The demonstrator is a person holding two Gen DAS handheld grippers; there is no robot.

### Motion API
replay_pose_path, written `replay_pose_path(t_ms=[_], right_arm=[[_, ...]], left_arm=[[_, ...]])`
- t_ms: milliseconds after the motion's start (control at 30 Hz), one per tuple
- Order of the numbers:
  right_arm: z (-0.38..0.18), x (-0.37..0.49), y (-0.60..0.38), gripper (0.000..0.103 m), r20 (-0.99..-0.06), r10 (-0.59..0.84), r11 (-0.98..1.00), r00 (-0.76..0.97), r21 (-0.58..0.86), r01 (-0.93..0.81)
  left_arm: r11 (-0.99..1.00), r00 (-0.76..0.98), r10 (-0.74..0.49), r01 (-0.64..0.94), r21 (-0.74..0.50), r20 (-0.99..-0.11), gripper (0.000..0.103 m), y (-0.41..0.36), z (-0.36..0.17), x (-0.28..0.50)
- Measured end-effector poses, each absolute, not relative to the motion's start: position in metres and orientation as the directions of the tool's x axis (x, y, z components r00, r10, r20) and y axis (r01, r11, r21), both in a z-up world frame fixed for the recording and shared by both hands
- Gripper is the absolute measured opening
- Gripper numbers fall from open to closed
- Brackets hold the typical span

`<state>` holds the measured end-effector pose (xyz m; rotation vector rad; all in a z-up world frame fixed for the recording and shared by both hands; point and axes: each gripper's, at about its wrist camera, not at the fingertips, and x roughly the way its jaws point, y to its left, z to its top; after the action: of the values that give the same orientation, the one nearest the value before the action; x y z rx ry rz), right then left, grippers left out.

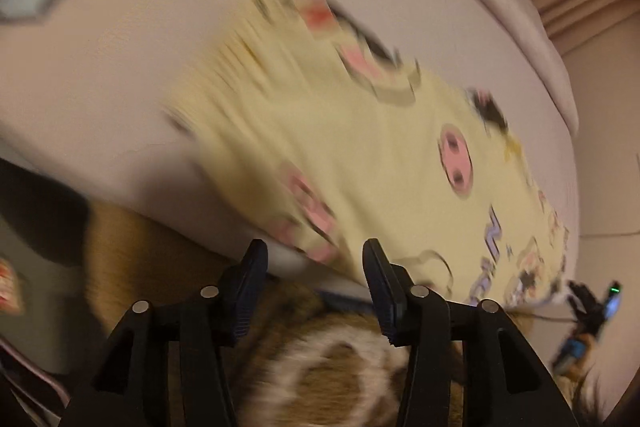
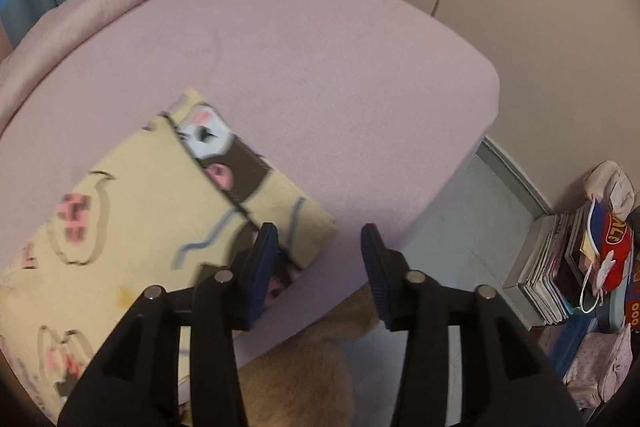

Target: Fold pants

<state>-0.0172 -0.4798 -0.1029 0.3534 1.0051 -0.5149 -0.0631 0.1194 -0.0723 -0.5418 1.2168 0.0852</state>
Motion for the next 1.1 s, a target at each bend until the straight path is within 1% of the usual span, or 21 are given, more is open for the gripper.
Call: replay_pose_path(t_ms=[33,67,133,200,267,333,400,467,567,600,667,700,733,767,800,867,967,1033,1100], right_arm=[[-0.090,-0.015,-0.469,0.047,-0.860,-0.237,0.841,0.452,0.051,0.539],[-0.080,-0.012,-0.457,0.053,-0.854,-0.226,0.856,0.469,0.056,0.515],[-0.061,0.002,-0.422,0.057,-0.832,-0.176,0.903,0.525,0.076,0.423],[-0.047,0.021,-0.376,0.058,-0.813,-0.071,0.951,0.579,0.120,0.286],[-0.040,0.047,-0.318,0.058,-0.785,0.125,0.971,0.607,0.223,0.088],[-0.041,0.072,-0.264,0.057,-0.777,0.291,0.948,0.558,0.313,-0.059],[-0.043,0.096,-0.202,0.057,-0.763,0.415,0.910,0.496,0.357,-0.212],[-0.047,0.112,-0.158,0.056,-0.768,0.442,0.894,0.464,0.335,-0.299],[-0.064,0.140,-0.100,0.056,-0.789,0.479,0.863,0.385,0.344,-0.369],[-0.072,0.147,-0.085,0.055,-0.796,0.495,0.849,0.349,0.358,-0.387],[-0.088,0.158,-0.056,0.044,-0.813,0.505,0.827,0.290,0.361,-0.430],[-0.098,0.160,-0.044,0.041,-0.833,0.484,0.829,0.269,0.337,-0.447],[-0.101,0.162,-0.040,0.030,-0.853,0.451,0.837,0.263,0.302,-0.456],[-0.109,0.162,-0.033,0.017,-0.871,0.413,0.842,0.267,0.253,-0.477],[-0.111,0.161,-0.031,0.013,-0.867,0.410,0.840,0.284,0.239,-0.487],[-0.109,0.160,-0.036,0.010,-0.851,0.427,0.848,0.305,0.260,-0.462],[-0.094,0.161,-0.048,0.009,-0.811,0.476,0.851,0.342,0.325,-0.413],[-0.082,0.160,-0.054,0.006,-0.792,0.475,0.856,0.384,0.315,-0.410],[-0.083,0.163,-0.051,0.006,-0.801,0.451,0.868,0.394,0.291,-0.402]], left_arm=[[0.871,0.391,-0.194,-0.353,-0.341,-0.900,0.049,0.130,-0.066,-0.064],[0.870,0.424,-0.167,-0.361,-0.335,-0.890,0.050,0.140,-0.060,-0.063],[0.866,0.468,-0.111,-0.387,-0.316,-0.877,0.051,0.161,-0.054,-0.054],[0.873,0.489,-0.080,-0.386,-0.298,-0.868,0.051,0.174,-0.055,-0.039],[0.882,0.501,-0.094,-0.358,-0.306,-0.860,0.051,0.182,-0.060,-0.021],[0.887,0.497,-0.115,-0.338,-0.314,-0.860,0.051,0.192,-0.069,0.000],[0.893,0.483,-0.116,-0.331,-0.304,-0.868,0.051,0.196,-0.078,0.014],[0.896,0.466,-0.126,-0.326,-0.303,-0.876,0.051,0.204,-0.086,0.022],[0.868,0.466,-0.232,-0.298,-0.398,-0.854,0.051,0.207,-0.103,0.030],[0.866,0.465,-0.222,-0.310,-0.392,-0.857,0.050,0.208,-0.110,0.029],[0.887,0.485,-0.178,-0.298,-0.353,-0.856,0.038,0.205,-0.110,0.024],[0.899,0.491,-0.161,-0.285,-0.332,-0.856,0.034,0.202,-0.110,0.020],[0.900,0.494,-0.166,-0.278,-0.336,-0.853,0.026,0.201,-0.110,0.017],[0.898,0.496,-0.166,-0.282,-0.339,-0.852,0.026,0.201,-0.111,0.014],[0.897,0.499,-0.162,-0.286,-0.338,-0.851,0.025,0.202,-0.111,0.013],[0.895,0.501,-0.146,-0.301,-0.330,-0.853,0.025,0.202,-0.110,0.008],[0.904,0.498,-0.107,-0.312,-0.293,-0.861,0.024,0.198,-0.105,0.004],[0.918,0.510,-0.088,-0.292,-0.269,-0.855,0.024,0.196,-0.102,0.004],[0.915,0.513,-0.101,-0.290,-0.282,-0.852,0.024,0.200,-0.106,0.003]])
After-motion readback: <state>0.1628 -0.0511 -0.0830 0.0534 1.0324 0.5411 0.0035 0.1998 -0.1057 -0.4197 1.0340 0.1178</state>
